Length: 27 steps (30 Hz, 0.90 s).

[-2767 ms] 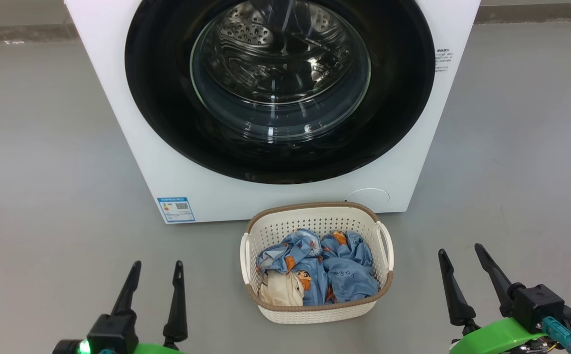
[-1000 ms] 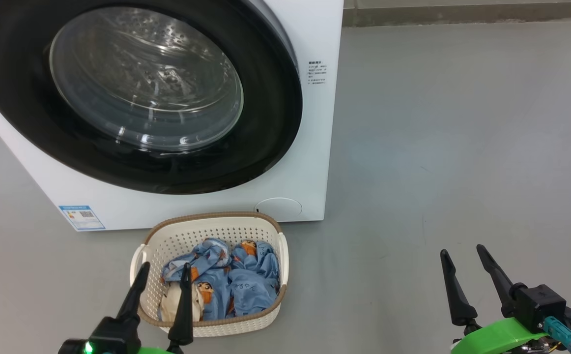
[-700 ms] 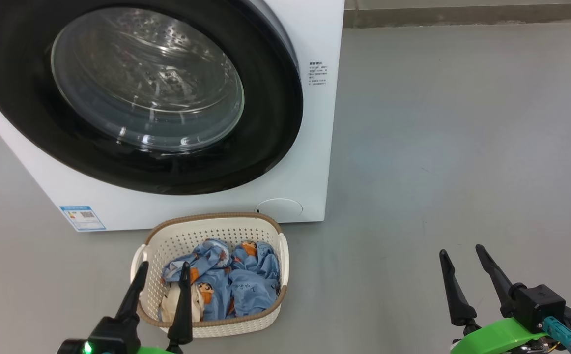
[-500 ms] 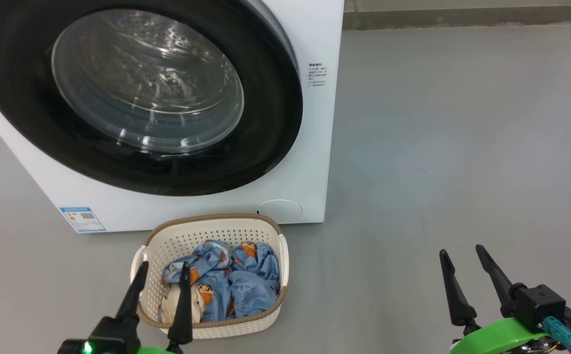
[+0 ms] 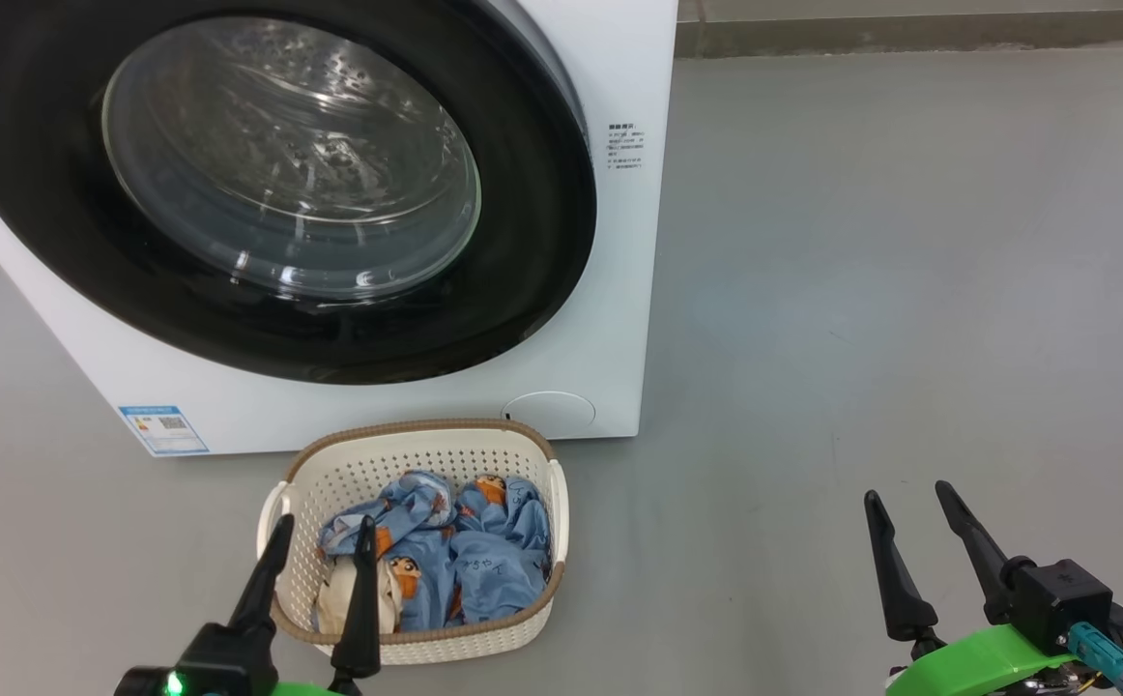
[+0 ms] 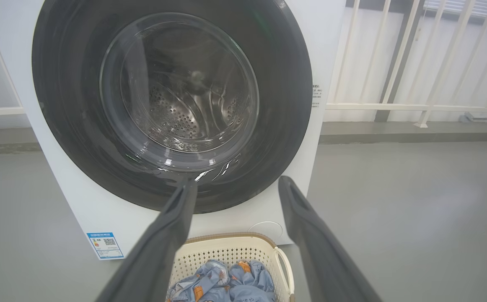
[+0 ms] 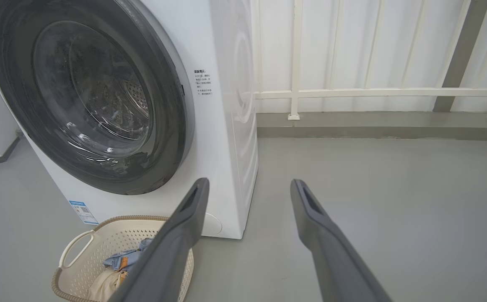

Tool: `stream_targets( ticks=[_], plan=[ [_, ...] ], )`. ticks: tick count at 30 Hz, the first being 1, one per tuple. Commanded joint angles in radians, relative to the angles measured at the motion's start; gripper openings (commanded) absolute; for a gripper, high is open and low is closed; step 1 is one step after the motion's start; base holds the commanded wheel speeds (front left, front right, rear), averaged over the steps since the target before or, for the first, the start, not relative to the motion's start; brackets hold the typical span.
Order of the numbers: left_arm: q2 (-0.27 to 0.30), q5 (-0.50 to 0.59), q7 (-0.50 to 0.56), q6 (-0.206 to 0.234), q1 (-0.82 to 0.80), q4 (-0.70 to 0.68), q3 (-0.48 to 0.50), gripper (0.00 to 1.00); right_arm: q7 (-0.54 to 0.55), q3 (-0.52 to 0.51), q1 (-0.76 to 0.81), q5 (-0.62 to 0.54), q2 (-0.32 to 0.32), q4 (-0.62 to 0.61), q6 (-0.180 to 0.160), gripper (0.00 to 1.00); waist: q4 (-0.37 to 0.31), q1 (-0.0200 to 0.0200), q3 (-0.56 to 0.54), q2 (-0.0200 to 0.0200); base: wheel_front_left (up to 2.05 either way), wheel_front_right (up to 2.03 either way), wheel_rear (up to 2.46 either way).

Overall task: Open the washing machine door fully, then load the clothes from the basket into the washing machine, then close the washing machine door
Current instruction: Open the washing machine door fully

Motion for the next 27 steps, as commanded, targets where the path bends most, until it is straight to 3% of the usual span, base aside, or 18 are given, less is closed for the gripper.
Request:
stream_targets(
  ticks=[1, 22, 23, 24, 25, 27],
  plan=[
    [0.005, 0.007, -0.006, 0.006, -0.022, -0.025, 0.028, 1.0, -0.012, 0.025, -0.037, 0.012, -0.007, -0.023, 0.002, 1.0, 0.0, 0.0, 0.0, -0.0001, 0.0, 0.0, 0.0],
    [0.005, 0.007, -0.006, 0.004, -0.027, -0.017, 0.026, 1.0, -0.012, 0.031, -0.038, 0.006, -0.007, -0.02, 0.002, 1.0, 0.005, 0.0, 0.003, -0.0001, 0.0, 0.0, 0.0],
    [0.005, 0.007, -0.006, 0.004, -0.027, -0.017, 0.026, 1.0, -0.012, 0.033, -0.038, 0.006, -0.007, -0.019, 0.002, 0.47, 0.005, 0.0, 0.004, -0.0001, 0.0, 0.0, 0.0],
    [0.005, 0.007, -0.006, 0.004, -0.028, -0.017, 0.026, 1.0, -0.012, 0.034, -0.038, 0.006, -0.007, -0.019, 0.002, 0.09, 0.006, 0.0, 0.007, -0.0001, 0.0, 0.0, 0.0],
    [0.005, 0.007, -0.006, 0.004, -0.028, -0.017, 0.026, 1.0, -0.012, 0.036, -0.039, 0.006, -0.007, -0.021, 0.002, 0.0, 0.007, 0.0, 0.008, -0.0001, 0.0, 0.0, 0.0],
    [0.005, 0.007, -0.006, 0.003, -0.029, -0.018, 0.025, 1.0, -0.012, 0.038, -0.039, 0.007, -0.007, -0.023, 0.002, 0.0, 0.008, 0.0, 0.011, -0.0001, 0.0, 0.0, 0.0]
  ],
)
